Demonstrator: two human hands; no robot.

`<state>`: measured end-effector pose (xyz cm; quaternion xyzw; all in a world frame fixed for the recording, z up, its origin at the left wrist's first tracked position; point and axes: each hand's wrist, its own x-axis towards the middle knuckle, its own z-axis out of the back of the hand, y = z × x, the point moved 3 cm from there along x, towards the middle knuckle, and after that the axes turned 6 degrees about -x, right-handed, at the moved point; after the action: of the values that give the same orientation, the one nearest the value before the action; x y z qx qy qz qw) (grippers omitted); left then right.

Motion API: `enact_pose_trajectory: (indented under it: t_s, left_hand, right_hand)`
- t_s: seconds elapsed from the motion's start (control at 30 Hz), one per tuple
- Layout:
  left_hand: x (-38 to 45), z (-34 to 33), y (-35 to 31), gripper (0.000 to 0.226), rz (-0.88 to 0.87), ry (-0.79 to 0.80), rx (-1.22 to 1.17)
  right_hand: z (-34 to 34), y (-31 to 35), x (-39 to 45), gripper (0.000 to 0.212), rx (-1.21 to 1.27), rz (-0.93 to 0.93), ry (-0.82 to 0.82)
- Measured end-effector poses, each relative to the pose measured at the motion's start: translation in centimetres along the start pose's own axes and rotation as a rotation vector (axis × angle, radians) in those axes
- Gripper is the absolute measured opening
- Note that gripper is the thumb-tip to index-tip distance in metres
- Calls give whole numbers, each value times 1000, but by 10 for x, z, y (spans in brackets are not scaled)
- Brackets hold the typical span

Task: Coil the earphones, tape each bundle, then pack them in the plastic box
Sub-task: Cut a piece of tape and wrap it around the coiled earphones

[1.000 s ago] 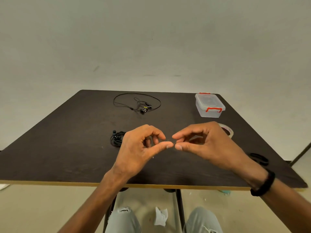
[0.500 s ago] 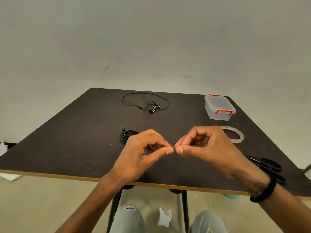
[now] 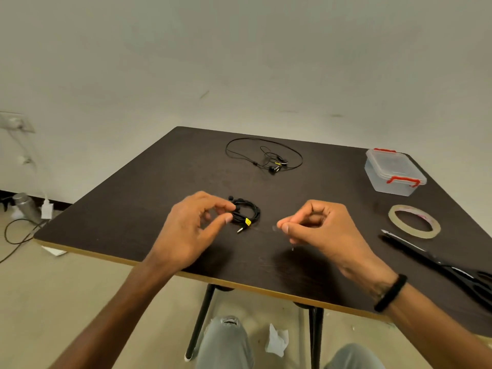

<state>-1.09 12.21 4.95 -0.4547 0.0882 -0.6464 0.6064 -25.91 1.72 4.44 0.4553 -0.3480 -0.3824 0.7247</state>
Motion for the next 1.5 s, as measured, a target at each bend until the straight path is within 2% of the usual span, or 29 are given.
enact_pose_trajectory:
  t_s: [0.1,0.23,0.33,0.43,0.53,0.67,0.8,1.07,1.2,1.37,1.5]
  left_hand:
    - [18,3,7,25,9,2,97]
    - [43,-17,9,49,48,202,364]
    - [45,-37,7,62,46,257,519]
    - [34,-50,6,62,-5,233,603]
    - [25,-53,10,55,2,224,577]
    - [22,-54,17,39,20,214,530]
    - [24,-54,19,38,7,219,513]
    - [28,-52,16,39,-5,262,579]
    - [26,-52,11,46,-110,255,687]
    - [31,-56,7,26,-277,222,790]
    - [35,-56,9,31,-338,239,830]
  right_hand:
    - [-5,1,20,13,-194,82,-74]
    - [-10,7,49,13,-291,138,-161]
    - [-13,10,65,15,-343,185,-176]
    - [-17,11,73,16,-397,240,-159]
    - [-24,12,76,14,-467,338,-123]
    - [-35,13,74,11,-745,552,28]
    - [-39,10,69,15,-914,666,169]
    - [-36,6,73,15,-1053,660,367]
    - [-35,7,77,11,-1065,628,425]
    - [-35,6,77,12,-1044,604,391]
    - [-36,5,76,12,-978,588,370]
